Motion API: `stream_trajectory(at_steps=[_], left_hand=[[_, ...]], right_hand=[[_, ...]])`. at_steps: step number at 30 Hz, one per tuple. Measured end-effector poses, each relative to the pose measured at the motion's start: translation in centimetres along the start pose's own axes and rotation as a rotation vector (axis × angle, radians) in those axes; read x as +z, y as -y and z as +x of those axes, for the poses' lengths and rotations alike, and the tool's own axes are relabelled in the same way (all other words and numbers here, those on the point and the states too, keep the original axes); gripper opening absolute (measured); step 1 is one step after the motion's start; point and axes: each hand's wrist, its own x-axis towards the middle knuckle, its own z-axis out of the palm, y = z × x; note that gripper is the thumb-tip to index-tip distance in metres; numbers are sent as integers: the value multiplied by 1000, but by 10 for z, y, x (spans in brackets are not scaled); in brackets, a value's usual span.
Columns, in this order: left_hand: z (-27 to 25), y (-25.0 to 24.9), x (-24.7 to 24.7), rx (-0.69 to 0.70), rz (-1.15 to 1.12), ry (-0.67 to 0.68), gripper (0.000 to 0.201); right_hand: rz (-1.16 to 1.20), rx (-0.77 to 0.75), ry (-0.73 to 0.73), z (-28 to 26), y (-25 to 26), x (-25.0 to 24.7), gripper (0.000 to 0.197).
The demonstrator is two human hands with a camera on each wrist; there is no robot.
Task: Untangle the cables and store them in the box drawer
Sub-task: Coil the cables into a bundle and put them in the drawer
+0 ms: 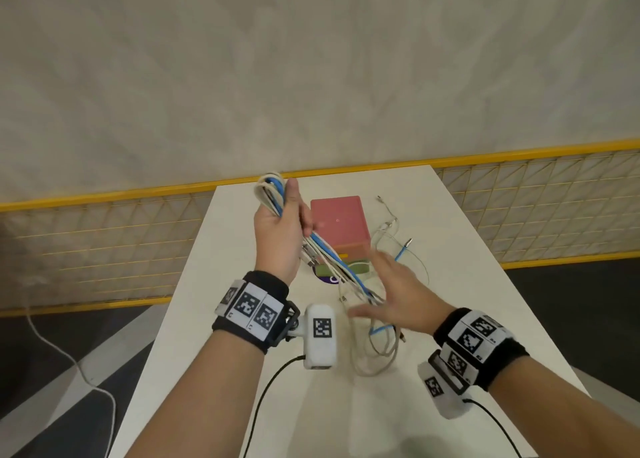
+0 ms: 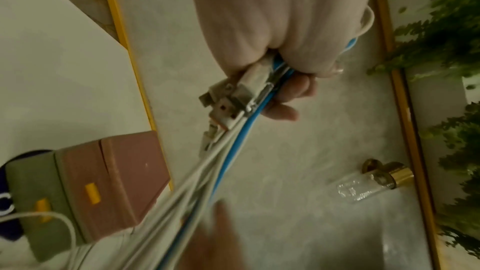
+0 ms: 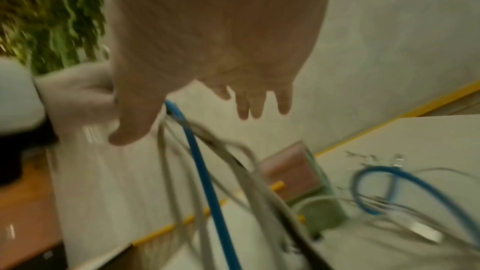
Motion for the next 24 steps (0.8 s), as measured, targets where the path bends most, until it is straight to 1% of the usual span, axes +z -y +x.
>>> stream_trajectory(at_steps=[1,2,3,4,5,6,7,8,10,12,14,16,18,21,23,24], left_hand=[[-2,2,4,-4,0,29,42],[-6,4,9,-11,2,56,41],[-10,5,15,-16,-1,84,40],[-13,4,20,-21,-13,107,39],[-15,2,24,-25,-31,129,38],[-15,-2,25,-31,-45,145,37],[-13,-6,23,-37,-42,156,37],[-10,-8,19,-42,-19,164,39],[-5,-10,7,-53,94,186,39],[-2,-6,-5,-46,311,216,37],[0,-2,-15,-38,505,253,36],[3,1,-24,-61,582,286,37],[3,4,-28,-52,697,336,37],[-3,12,-25,-13,876,417,27],[-7,17,-24,-40,873,433,25],[-8,20,-22,-56,848,443,28]], right_hand=[[66,-17,-70,6,11,-3,115],[167,-36,-112,12,24,-5,120],[267,-39,-109,19,36,-4,117],[350,-39,-100,26,45,-1,104],[400,-35,-96,31,50,3,79],[404,-20,-87,33,51,8,47],[386,6,-70,32,49,12,21],[363,27,-43,30,43,17,21],[295,46,30,28,29,20,32],[172,23,97,26,20,14,35],[82,52,159,25,8,6,35],[79,109,141,24,-4,0,37],[67,136,132,25,-7,-6,41],[54,118,74,28,5,-13,28],[92,79,17,29,13,-19,30],[108,55,-5,29,16,-21,32]])
